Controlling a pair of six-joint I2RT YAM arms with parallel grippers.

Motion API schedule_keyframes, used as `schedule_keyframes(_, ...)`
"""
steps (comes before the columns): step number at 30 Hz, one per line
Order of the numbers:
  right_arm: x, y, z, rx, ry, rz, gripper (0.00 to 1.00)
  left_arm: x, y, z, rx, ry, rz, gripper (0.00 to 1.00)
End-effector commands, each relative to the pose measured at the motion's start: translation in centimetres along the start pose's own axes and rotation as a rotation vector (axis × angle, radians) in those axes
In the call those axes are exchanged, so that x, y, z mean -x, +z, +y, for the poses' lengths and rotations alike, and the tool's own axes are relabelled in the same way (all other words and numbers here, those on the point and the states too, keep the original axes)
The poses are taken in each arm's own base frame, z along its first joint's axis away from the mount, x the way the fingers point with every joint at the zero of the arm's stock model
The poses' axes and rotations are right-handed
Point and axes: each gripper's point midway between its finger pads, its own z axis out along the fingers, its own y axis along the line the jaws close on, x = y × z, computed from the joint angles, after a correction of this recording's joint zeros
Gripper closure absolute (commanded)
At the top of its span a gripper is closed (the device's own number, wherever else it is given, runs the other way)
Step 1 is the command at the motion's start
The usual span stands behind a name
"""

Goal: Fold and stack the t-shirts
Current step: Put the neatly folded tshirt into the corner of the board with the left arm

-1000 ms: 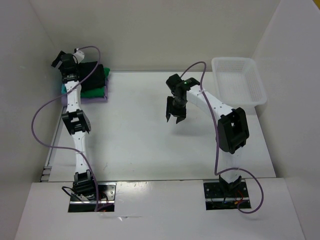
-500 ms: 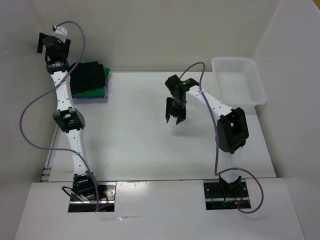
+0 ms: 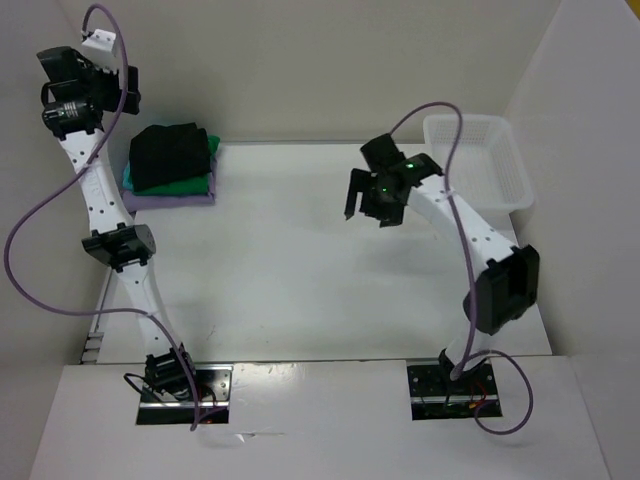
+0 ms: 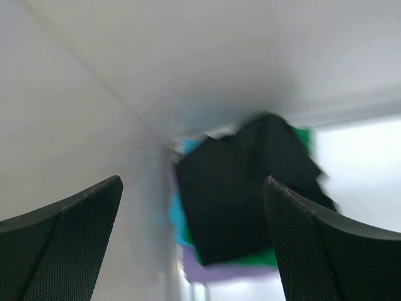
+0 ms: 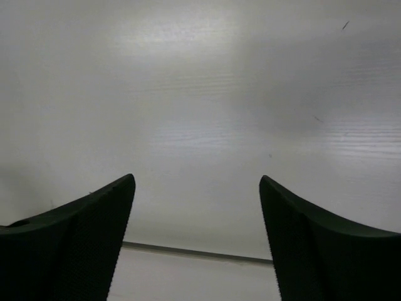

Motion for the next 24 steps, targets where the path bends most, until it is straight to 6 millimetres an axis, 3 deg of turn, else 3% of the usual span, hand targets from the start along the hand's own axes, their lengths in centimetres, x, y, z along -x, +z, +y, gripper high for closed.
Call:
schedule_keyframes(1,4.0,-4.0,-3.1,0.026,0.077,-0.203,0.10,1.4,-6.9,-8.4,-0.380,-0.104,0.062,0.01)
schedule_keyframes(2,4.6,-4.2,-4.5,0.011,0.085,-0.221,0.08,-0.7,-6.5,-11.9,-0.510,-0.101,0.134,0.01)
schedule_keyframes(4,4.1,-4.7,-6.0,0.001,0.095,-0.234,0.05,-0.6,-8.7,-15.5,-0.647,-0.075,0.157,0.01)
schedule_keyframes(5,4.3,-4.9,-6.8,-0.004,0.102,-0.249,0.03,-1.8,-10.0,-19.6,-0.787,-0.032,0.204,0.01)
schedule_keyframes(6,3.3,-4.6,-7.2,-0.006,0.100,-0.228,0.02,-2.5,-10.1,-21.6,-0.820,-0.043,0.249,0.01)
schedule_keyframes(7,3.5,-5.5,-7.7,0.004,0.114,-0.260,0.00,-2.2,-11.6,-23.4,-0.860,-0.025,0.258,0.01)
schedule_keyframes(8,3.3,-5.7,-7.5,0.022,0.114,-0.270,0.00,-3.0,-12.3,-25.4,-0.909,0.009,0.288,0.01)
schedule_keyframes(9,2.7,-5.4,-8.0,0.025,0.121,-0.259,0.00,-5.0,-14.1,-29.5,-1.006,0.069,0.346,0.01)
schedule_keyframes(11,2.5,-6.6,-7.9,0.060,0.121,-0.302,0.00,-6.4,-15.2,-33.6,-1.059,0.134,0.352,0.01)
schedule_keyframes(12,1.6,-6.2,-8.3,0.067,0.127,-0.279,0.00,-7.3,-16.7,-37.2,-1.103,0.205,0.361,0.01)
schedule_keyframes(13,1.5,-6.9,-8.4,0.084,0.143,-0.299,0.00,-9.5,-18.1,-39.0,-1.120,0.246,0.369,0.01)
schedule_keyframes(14,1.1,-6.6,-8.7,0.085,0.143,-0.300,0.00,-10.5,-19.1,-40.7,-1.147,0.278,0.384,0.01)
schedule_keyframes(15,0.6,-6.7,-8.6,0.099,0.151,-0.294,0.00,-11.8,-20.9,-43.6,-1.216,0.306,0.419,0.01)
schedule_keyframes(16,0.4,-6.9,-8.6,0.101,0.151,-0.298,0.00,-12.7,-21.1,-45.0,-1.228,0.308,0.437,0.01)
schedule_keyframes(17,0.4,-7.6,-8.4,0.127,0.149,-0.318,0.00,-15.3,-22.0,-46.0,-1.241,0.307,0.509,0.01)
schedule_keyframes(20,-0.1,-8.3,-8.7,0.140,0.154,-0.334,0.00,-19.4,-24.8,-50.7,-1.297,0.392,0.573,0.01)
schedule_keyframes(21,-0.1,-8.6,-8.7,0.145,0.154,-0.342,0.00,-21.9,-26.0,-51.5,-1.313,0.434,0.625,0.01)
schedule_keyframes(22,-0.3,-8.2,-9.0,0.141,0.151,-0.330,0.00,-22.8,-27.6,-53.4,-1.322,0.488,0.636,0.01)
schedule_keyframes(24,-0.5,-8.7,-9.1,0.157,0.156,-0.341,0.00,-24.1,-29.1,-54.8,-1.342,0.520,0.659,0.01)
